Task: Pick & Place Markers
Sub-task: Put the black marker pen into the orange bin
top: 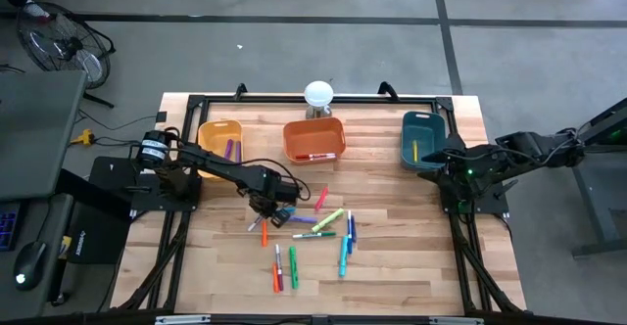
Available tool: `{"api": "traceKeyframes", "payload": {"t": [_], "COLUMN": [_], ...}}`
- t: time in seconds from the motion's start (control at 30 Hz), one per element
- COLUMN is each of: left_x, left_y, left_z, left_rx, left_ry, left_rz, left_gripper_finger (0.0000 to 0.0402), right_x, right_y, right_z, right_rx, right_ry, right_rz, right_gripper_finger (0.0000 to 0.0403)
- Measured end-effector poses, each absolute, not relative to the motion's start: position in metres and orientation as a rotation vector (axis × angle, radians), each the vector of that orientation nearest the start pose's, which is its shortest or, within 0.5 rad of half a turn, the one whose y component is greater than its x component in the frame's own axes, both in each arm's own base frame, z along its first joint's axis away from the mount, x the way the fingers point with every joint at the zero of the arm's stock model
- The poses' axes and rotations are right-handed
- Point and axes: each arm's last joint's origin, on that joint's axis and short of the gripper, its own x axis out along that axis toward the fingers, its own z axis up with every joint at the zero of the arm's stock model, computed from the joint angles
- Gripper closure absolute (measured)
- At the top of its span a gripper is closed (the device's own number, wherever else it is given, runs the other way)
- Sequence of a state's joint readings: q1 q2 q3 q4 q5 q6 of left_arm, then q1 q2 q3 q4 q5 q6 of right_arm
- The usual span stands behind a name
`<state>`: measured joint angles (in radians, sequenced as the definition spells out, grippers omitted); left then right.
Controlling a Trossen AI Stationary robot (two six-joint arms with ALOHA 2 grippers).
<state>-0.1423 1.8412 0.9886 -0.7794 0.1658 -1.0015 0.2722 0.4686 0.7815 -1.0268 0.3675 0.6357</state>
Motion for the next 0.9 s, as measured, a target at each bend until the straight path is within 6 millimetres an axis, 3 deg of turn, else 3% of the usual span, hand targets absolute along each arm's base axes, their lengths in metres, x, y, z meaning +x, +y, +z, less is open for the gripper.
{"api": "traceKeyframes", "payload": {"t": [0.23, 0.6, 0.77, 0.9], "left_x": [0.287, 0.29, 0.295, 0.299], "left_y": [-0.046, -0.04, -0.036, -0.032], "left_z": [0.121, 0.144, 0.157, 0.175], "left_rx": [-0.754, -0.734, -0.709, -0.669], "left_ry": [1.609, 1.551, 1.493, 1.481], "left_rz": [0.575, 0.591, 0.624, 0.626], "left_gripper_finger": [0.0376, 0.0376, 0.0376, 0.0376], "right_x": [0.066, 0.031, 0.04, 0.056], "right_y": [0.008, -0.005, -0.003, 0.002], "right_z": [0.295, 0.308, 0.293, 0.27], "right_rx": [0.388, 0.397, 0.41, 0.42], "right_ry": [0.587, 0.281, 0.158, 0.111], "right_rz": [-0.28, -0.302, -0.277, -0.255], "right_gripper_finger": [0.015, 0.0151, 0.015, 0.015]}}
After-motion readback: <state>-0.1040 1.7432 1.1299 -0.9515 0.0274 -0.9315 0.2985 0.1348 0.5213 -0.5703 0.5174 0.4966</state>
